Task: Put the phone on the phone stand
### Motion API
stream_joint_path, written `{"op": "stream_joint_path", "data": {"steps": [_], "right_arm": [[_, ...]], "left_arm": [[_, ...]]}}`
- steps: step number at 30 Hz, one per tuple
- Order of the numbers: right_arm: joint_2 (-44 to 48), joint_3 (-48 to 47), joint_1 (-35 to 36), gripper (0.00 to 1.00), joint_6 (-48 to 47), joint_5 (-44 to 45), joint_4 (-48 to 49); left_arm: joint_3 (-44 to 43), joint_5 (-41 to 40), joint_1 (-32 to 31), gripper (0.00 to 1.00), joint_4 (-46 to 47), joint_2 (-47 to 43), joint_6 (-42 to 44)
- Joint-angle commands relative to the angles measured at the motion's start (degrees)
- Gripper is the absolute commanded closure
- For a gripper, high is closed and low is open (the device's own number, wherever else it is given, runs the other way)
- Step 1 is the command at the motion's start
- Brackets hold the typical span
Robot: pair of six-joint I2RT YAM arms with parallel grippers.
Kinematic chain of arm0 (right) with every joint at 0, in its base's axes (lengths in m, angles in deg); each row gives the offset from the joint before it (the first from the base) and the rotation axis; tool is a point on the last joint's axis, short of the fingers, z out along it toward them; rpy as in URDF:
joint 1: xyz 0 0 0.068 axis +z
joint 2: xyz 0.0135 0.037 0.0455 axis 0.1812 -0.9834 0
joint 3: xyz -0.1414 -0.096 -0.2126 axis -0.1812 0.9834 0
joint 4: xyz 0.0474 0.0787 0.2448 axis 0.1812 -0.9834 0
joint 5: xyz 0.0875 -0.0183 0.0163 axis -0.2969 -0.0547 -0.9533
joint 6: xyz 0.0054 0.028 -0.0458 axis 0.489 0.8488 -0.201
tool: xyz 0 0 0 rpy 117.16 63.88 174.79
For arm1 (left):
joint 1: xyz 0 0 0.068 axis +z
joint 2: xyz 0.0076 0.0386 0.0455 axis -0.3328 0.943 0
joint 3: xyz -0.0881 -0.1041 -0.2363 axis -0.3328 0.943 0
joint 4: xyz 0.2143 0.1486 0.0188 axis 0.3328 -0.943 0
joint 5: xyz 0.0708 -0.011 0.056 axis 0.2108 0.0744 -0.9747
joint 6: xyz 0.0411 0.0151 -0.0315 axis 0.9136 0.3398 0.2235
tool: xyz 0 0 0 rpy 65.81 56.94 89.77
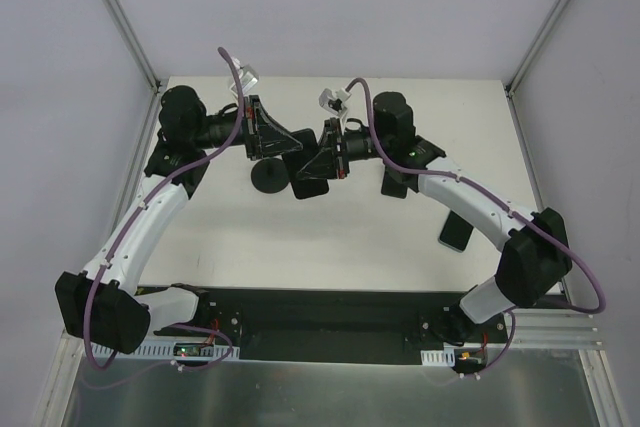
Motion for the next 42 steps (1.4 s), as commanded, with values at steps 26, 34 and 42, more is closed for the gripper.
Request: {"op": "stream_joint_path", "data": {"steps": [26,34,42], "right_arm": [[2.31,2.11,0.37,0.99,8.36,7.74,13.88],[1.78,-0.44,0.37,0.38,4.94,16.68,2.86],[0.91,-4.40,0.98,0.04,7.56,46.04,-9.67]], "left_arm": [[-0.73,5.01,-2.46,0.83,7.85,-0.24,-5.41],[-2.22,-5.52,-2.38,1.00,-2.76,-3.58,3.53],[-1.79,-28.02,6.14,1.00,-11.57,-11.48,8.65]]}}
